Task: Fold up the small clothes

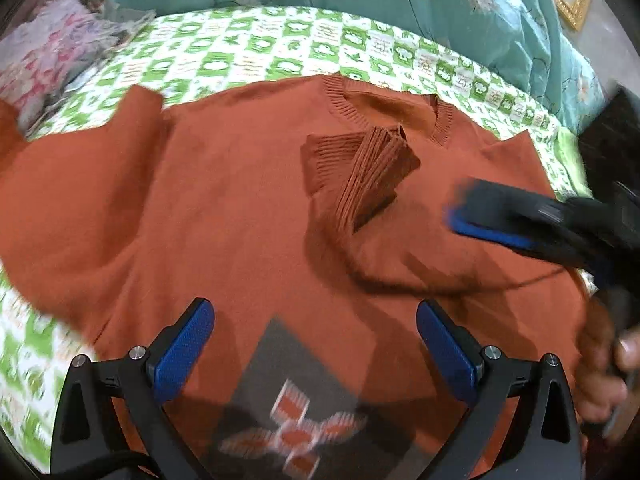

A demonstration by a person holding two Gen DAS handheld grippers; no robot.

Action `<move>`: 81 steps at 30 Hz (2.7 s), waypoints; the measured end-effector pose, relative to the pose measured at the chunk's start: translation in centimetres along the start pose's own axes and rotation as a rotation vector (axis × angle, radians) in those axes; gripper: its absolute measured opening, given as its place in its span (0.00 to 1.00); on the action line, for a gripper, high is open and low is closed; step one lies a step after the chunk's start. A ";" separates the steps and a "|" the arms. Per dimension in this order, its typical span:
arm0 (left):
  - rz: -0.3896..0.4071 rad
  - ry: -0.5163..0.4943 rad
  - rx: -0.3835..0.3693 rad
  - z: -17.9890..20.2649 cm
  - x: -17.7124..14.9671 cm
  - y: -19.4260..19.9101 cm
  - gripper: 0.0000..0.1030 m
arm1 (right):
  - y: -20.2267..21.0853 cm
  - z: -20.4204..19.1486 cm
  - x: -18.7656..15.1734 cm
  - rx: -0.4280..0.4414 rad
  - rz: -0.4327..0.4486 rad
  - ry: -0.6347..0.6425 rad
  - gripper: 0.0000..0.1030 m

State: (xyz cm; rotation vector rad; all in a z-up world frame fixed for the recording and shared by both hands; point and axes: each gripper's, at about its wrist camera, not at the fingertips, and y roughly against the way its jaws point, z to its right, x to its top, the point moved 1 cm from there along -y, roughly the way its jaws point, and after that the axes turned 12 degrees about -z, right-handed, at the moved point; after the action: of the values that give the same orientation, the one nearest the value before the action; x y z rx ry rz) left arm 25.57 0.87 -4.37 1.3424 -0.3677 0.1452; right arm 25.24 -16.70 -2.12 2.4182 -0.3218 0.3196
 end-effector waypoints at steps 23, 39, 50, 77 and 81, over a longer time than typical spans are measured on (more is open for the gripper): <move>0.058 0.109 -0.074 -3.4 3.2 -0.5 0.06 | 12.9 5.7 -9.7 -0.148 0.261 -0.204 0.33; 0.070 0.083 -0.022 -5.1 0.4 0.7 0.08 | 14.5 13.4 -0.3 -0.631 0.218 -0.227 0.40; 0.064 0.030 0.008 -3.6 2.0 -0.9 0.10 | 15.1 16.5 0.6 -0.665 0.203 -0.239 0.11; 0.167 0.285 0.061 -17.4 -5.8 8.4 0.41 | 5.2 0.7 -10.5 -0.364 0.132 -0.090 0.41; 0.176 0.367 0.052 -21.3 -4.9 8.4 0.49 | 4.0 -0.4 -11.2 -0.358 0.110 -0.080 0.43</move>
State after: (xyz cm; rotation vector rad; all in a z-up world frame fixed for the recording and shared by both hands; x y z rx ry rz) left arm 22.18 23.92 -2.14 1.3016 -0.1706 0.5427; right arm 13.45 -17.81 -2.91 2.0679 -0.5038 0.1946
